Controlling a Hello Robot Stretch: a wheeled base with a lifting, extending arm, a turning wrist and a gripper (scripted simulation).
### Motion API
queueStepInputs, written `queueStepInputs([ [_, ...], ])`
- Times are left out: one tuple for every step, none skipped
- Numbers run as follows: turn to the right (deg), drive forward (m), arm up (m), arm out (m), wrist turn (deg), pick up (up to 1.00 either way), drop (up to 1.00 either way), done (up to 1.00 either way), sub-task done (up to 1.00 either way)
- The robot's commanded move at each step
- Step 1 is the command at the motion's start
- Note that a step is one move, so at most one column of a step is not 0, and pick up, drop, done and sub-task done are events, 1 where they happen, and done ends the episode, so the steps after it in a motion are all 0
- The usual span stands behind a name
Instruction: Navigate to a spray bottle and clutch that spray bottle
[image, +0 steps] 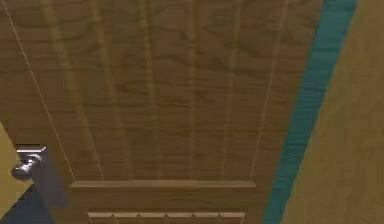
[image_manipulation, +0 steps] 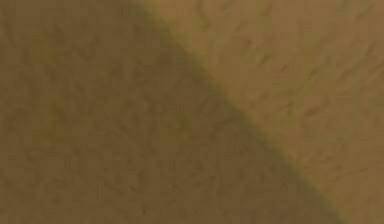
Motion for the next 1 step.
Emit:
queueStepInputs([
  [-45.0, 0.00, 0.00, 0.00, 0.0, 0.00, 0.00, 0.00, 0.00],
])
